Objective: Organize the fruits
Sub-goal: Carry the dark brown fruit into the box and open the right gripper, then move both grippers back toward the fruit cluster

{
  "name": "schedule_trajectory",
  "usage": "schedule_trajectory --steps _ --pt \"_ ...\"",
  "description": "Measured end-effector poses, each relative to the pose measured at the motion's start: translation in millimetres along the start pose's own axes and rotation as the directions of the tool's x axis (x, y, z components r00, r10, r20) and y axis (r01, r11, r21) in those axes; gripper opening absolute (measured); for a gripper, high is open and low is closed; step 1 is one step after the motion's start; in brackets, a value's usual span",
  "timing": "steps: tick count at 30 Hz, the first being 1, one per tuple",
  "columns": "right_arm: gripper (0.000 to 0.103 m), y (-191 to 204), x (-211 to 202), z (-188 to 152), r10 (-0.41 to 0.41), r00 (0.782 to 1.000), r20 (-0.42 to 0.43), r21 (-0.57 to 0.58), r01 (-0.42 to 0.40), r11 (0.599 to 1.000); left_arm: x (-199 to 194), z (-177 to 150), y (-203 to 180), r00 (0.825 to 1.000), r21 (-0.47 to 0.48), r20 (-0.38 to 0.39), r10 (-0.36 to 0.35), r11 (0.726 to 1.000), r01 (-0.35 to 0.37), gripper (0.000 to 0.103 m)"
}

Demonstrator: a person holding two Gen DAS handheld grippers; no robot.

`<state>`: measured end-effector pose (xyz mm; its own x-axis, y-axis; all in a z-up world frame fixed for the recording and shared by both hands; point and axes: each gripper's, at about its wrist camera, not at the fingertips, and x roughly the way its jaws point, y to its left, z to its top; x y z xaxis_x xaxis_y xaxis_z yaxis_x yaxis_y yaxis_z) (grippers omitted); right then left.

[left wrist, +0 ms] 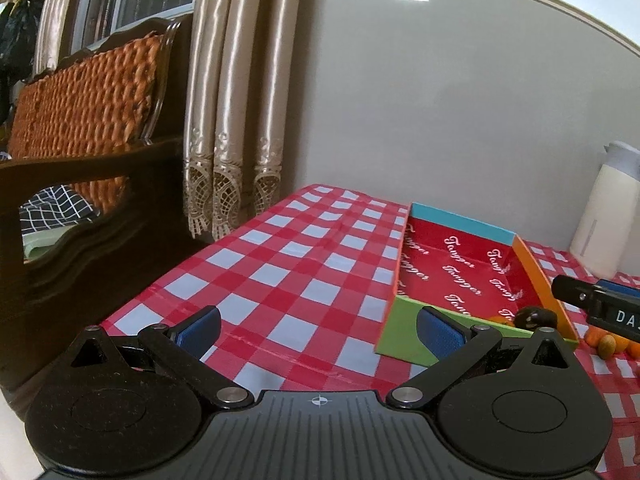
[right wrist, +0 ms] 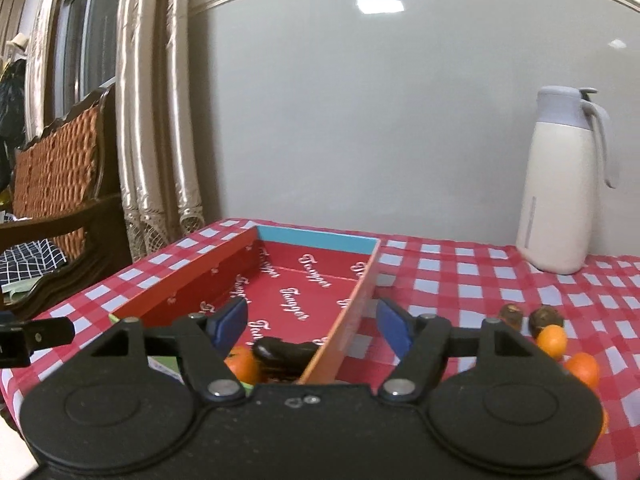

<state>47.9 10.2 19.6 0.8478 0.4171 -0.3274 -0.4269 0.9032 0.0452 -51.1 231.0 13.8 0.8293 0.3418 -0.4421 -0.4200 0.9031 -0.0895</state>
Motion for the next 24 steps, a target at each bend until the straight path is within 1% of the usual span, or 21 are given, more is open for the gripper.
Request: schedule_trajectory --steps 3,4,10,15,19,22,24 --pt "0.080 -6.5 -5.1 -0.6 -0.014 1.000 0.014 -0.005 0.014 1.000 -0.8 0.5 -7.0 1.000 0.006 0.004 -0.010 1.000 0.010 0.103" --pt "0.080 -8.2 -6.5 -0.6 -0.025 0.999 0.019 -0.009 0.026 1.000 -1.4 0.9 -9.8 1.000 0.006 0.008 -0.016 1.000 0.016 0.103" --pt "0.081 -26.4 -16.4 0.5 -0.046 0.999 0.013 -0.012 0.046 0.999 -4.2 2.7 -29.0 0.998 0.016 0.014 -0.062 0.998 0.062 0.103" --pt "0.082 -45.1 -28.2 -0.7 -0.086 0.996 0.006 -0.003 0.086 0.996 -6.7 1.0 -51.3 0.995 0.039 0.008 -0.102 0.994 0.101 0.103" --pt "0.082 -65.8 -39.1 -1.2 -0.131 0.991 0.007 0.004 0.131 0.991 -10.0 0.7 -69.6 0.994 0.057 0.011 -0.106 0.993 0.106 0.103" --pt "0.082 -84.6 -49.1 -1.7 -0.163 0.987 0.008 0.027 0.163 0.986 -12.5 0.1 -80.3 0.993 0.052 0.014 -0.114 0.992 0.113 0.103" --pt "0.083 -98.0 -55.4 -3.0 -0.190 0.982 0.002 0.045 0.190 0.981 -14.5 -0.6 -89.0 0.993 0.065 0.019 -0.114 0.991 0.113 0.103"
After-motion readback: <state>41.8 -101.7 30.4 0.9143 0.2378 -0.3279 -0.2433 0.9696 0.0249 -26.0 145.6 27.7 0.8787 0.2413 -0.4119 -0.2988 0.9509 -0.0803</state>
